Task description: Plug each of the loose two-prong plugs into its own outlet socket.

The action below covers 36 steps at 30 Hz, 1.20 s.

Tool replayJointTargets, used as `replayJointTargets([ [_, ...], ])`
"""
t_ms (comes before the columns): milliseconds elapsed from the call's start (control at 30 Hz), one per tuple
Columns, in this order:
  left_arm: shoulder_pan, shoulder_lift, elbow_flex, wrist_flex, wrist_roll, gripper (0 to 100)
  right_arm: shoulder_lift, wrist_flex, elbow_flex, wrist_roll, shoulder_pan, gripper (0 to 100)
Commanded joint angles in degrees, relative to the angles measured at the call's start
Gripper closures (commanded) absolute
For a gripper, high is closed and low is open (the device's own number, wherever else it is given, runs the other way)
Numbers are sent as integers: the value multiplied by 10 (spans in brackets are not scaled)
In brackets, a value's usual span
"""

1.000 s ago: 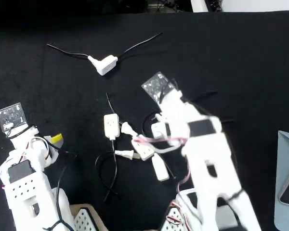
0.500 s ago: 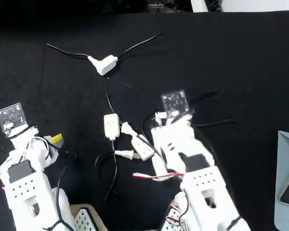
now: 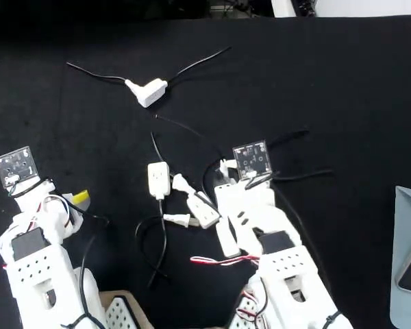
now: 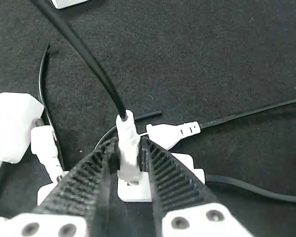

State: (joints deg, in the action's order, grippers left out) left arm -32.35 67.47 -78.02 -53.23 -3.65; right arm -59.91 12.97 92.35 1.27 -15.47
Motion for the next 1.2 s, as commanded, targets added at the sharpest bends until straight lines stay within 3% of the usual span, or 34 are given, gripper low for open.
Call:
replayJointTargets([
  [0, 4, 7, 5, 11, -1, 675, -10, -23, 1, 6, -7, 988],
  [467, 4, 7, 5, 11, -1, 675, -12, -17, 37, 2, -21, 988],
  [833, 4, 7, 5, 11, -1, 675, -8, 195, -47, -11, -20, 987],
  [1167, 4, 7, 5, 11, -1, 675, -7, 212, -51, -63, -19, 987],
])
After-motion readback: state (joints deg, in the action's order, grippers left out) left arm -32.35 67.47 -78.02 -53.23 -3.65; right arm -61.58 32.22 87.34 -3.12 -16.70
